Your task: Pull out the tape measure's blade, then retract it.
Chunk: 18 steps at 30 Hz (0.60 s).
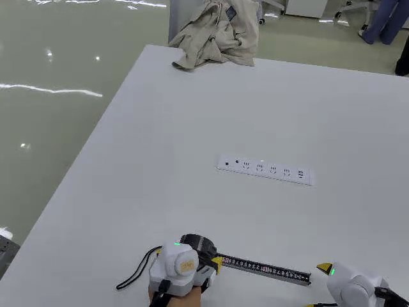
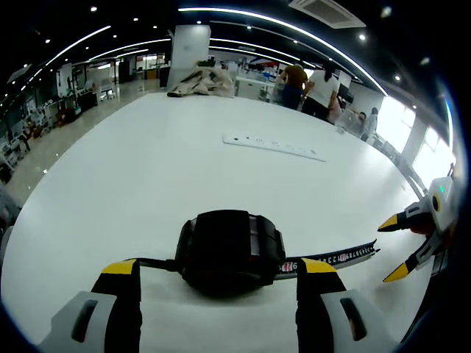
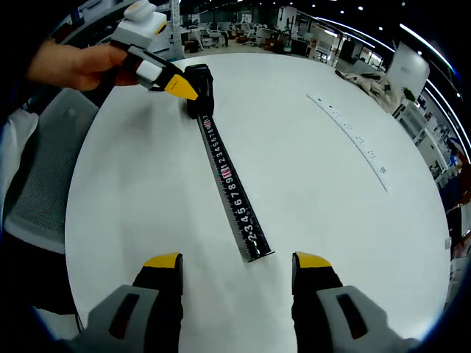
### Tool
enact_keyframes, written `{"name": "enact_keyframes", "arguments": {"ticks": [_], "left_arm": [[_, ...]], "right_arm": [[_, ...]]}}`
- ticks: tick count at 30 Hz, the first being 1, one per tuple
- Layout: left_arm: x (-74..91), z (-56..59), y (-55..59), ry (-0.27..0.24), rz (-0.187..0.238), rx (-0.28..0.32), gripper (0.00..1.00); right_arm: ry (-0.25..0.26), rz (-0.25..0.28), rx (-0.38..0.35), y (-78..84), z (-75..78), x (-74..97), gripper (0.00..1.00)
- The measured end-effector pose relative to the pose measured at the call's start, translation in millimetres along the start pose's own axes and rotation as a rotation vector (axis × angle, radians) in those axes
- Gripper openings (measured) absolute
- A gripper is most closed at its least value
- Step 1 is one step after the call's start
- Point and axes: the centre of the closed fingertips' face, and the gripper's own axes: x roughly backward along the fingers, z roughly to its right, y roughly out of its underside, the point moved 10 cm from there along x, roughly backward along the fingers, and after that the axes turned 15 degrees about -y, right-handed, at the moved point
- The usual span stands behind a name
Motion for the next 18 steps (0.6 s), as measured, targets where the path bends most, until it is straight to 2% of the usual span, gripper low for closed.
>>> {"name": "enact_keyframes", "arguments": {"ticks": [9,18], "left_arm": [[-5.4,0.6,-0.1,-0.005,-0.009,0.009,0.84],[-7.5,0.3,-0.1,-0.006,-0.016,0.022,0.82]], "right_arm": [[-0.017,-0.030,0.035,-2.2,13.9,-3.5,0.59],[-0.073,-0.055,0.082,-3.7,20.5,-4.1,0.53]]}}
